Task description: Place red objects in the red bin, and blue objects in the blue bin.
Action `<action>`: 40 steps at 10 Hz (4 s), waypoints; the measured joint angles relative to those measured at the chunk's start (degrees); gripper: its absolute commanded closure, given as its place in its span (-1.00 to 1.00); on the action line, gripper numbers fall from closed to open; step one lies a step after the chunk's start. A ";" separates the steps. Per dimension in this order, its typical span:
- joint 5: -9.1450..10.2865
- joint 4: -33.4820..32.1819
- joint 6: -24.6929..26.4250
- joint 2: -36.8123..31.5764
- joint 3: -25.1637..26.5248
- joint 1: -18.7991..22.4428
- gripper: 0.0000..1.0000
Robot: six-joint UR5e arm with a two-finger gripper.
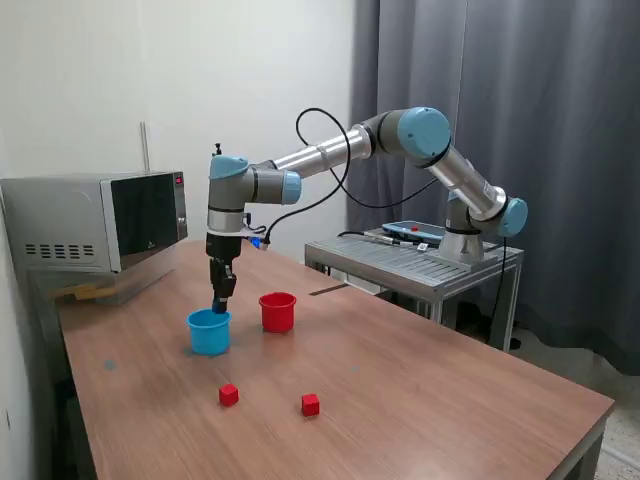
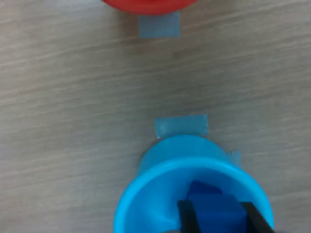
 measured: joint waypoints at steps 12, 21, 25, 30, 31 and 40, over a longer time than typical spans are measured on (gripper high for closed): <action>0.97 -3.50 -1.35 0.14 0.74 -0.05 -1.00; -0.44 -3.10 15.54 -4.72 6.18 12.98 -1.00; 3.98 -0.54 -1.02 -4.30 4.47 13.13 -1.00; 5.37 3.09 -8.22 1.11 -2.43 10.94 -1.00; 5.35 2.97 -7.80 2.03 -3.64 10.69 -1.00; 6.36 -0.68 -3.30 9.17 -10.15 12.10 -1.00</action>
